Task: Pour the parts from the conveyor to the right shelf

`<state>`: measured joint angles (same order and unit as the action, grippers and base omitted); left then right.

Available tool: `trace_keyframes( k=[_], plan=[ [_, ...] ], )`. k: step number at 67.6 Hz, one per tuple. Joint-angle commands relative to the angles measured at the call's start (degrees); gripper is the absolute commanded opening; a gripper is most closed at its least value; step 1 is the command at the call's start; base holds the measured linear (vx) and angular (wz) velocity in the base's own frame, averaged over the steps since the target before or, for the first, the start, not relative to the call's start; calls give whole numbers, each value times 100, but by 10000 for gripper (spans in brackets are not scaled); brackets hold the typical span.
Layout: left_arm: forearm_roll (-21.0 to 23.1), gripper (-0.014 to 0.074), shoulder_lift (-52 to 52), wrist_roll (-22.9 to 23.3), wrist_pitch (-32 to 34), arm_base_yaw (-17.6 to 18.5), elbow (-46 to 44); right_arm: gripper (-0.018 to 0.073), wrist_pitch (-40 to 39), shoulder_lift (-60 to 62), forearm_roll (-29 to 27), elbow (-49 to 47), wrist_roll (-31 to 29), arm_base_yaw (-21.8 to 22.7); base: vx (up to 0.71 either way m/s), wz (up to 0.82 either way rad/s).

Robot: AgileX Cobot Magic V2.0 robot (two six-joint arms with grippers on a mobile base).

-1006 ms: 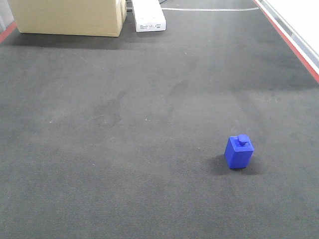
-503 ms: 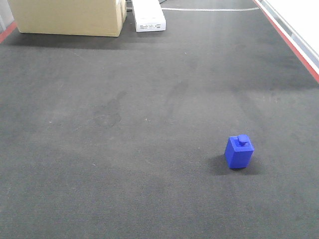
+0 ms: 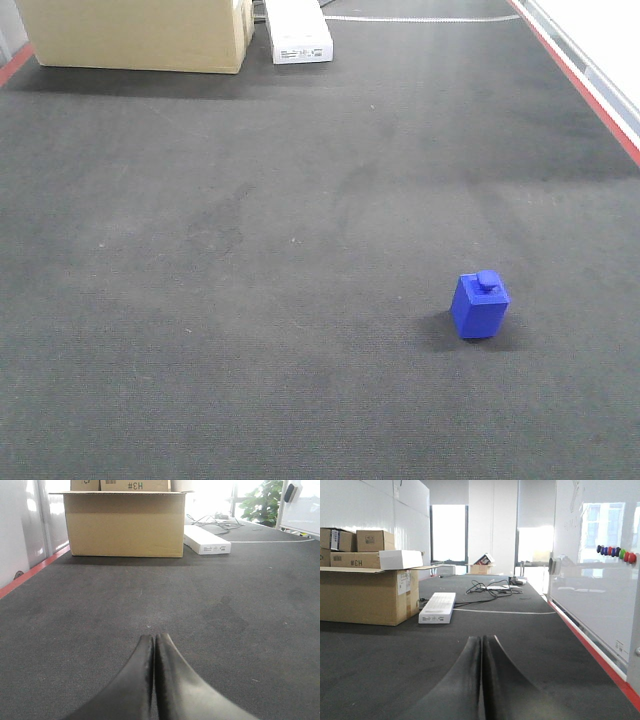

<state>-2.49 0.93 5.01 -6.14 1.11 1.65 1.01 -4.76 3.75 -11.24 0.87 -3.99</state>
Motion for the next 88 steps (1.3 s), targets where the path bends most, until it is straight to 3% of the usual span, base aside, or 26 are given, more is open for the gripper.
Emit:
trace_keyframes(
  k=[1,23,43,64,75,88],
  plan=[
    [41,-6,60,4,419,7,157,-9,-182,-706,100,-635,-10,-10,0,0],
    [41,-6,60,4,419,7,157,-9,491,-2356,-18,-1559,18,-10,0,0],
    [41,-6,60,4,419,7,157,-9,1133,-2514,-34,-1559,12,-10,0,0],
    [41,-6,60,4,419,7,157,15,1203,-2514,40,-1559,12,-10,0,0],
    [41,-6,60,4,419,7,157,103,1234,-2514,34,-1559,12,-10,0,0],
    [41,-6,60,4,419,7,157,307,1382,-2514,8,-1559,17,-10,0,0]
  ],
)
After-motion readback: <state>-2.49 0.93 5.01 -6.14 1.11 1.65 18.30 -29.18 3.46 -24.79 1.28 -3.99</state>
